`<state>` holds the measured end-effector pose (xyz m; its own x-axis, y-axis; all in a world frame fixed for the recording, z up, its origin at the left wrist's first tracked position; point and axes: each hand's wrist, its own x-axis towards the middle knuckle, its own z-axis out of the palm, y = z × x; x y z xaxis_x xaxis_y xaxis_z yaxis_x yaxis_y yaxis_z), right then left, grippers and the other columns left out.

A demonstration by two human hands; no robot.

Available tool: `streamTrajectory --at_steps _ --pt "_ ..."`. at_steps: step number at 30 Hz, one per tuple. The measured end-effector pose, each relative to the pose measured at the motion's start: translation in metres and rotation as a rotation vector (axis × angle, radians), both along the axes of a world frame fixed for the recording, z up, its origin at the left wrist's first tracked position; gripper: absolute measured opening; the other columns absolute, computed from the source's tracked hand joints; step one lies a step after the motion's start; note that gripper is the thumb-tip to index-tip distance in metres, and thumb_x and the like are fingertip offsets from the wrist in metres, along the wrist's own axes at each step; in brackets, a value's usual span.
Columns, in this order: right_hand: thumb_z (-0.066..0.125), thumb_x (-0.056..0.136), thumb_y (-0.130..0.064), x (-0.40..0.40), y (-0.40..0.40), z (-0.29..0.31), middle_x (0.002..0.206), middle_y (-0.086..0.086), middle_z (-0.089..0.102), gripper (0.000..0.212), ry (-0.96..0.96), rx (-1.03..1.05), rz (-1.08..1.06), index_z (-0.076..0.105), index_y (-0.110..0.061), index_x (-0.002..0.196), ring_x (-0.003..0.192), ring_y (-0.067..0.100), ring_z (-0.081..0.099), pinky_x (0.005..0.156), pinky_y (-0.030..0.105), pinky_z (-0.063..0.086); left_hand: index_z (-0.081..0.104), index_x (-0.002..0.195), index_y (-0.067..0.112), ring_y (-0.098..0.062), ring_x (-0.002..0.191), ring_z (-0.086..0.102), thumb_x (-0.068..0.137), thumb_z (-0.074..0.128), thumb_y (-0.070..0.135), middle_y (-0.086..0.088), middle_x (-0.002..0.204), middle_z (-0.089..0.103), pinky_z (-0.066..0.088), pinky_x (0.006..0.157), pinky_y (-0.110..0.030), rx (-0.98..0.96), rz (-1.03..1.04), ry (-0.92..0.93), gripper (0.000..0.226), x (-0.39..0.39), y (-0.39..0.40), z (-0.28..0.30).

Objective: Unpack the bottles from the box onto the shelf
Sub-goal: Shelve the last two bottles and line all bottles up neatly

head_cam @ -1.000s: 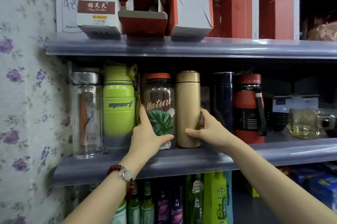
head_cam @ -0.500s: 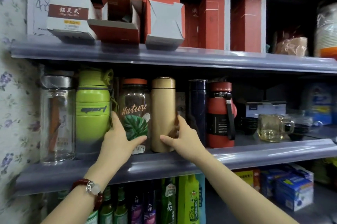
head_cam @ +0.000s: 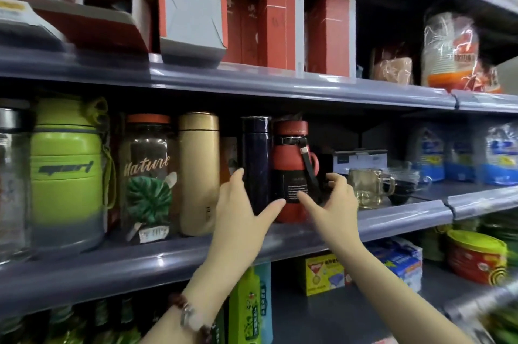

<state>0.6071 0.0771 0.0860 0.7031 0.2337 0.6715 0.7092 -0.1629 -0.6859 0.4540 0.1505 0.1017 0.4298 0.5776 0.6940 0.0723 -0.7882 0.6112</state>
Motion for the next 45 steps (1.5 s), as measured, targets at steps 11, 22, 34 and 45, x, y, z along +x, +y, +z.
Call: streamTrajectory --at_steps 11,22,34,45 --pt "0.085 0.055 -0.051 0.048 0.035 0.018 0.103 -0.003 0.064 0.074 0.127 -0.062 0.424 0.045 -0.018 0.107 0.095 0.016 0.062 0.083 0.033 0.054 0.005 0.149 0.017 -0.033 0.121 0.046 0.069 0.08 0.042 -0.018 0.136 0.037 0.041 0.096 -0.035 -0.097 0.331 0.094 0.112 0.064 0.025 0.002" --pt "0.075 0.076 -0.003 0.08 0.01 0.035 0.103 0.006 0.07 0.052 0.335 -0.139 0.974 0.051 -0.008 0.122 0.077 0.002 0.072 0.058 0.013 0.054 0.011 0.149 0.031 -0.018 0.131 0.044 0.067 0.083 0.015 0.001 0.148 0.041 0.035 0.108 -0.03 -0.351 0.034 0.101 0.11 0.056 0.053 0.01" --pt "0.087 0.061 -0.039 0.08 0.02 0.024 0.115 -0.006 0.06 0.078 0.246 -0.069 0.642 0.044 -0.022 0.124 0.099 0.009 0.059 0.082 0.024 0.048 0.028 0.141 0.023 -0.017 0.117 0.055 0.054 0.09 0.025 0.001 0.131 0.057 0.043 0.103 -0.032 -0.338 0.097 0.102 0.107 0.069 0.051 0.013" --pt "0.087 0.049 -0.052 0.078 0.027 0.021 0.109 -0.005 0.065 0.083 0.17 -0.075 0.567 0.048 -0.025 0.117 0.101 0.015 0.063 0.09 0.036 0.053 0.017 0.148 0.029 -0.006 0.109 0.047 0.062 0.088 0.02 0.005 0.139 0.05 0.033 0.093 -0.018 -0.291 0.005 0.07 0.112 0.063 0.037 0.009"
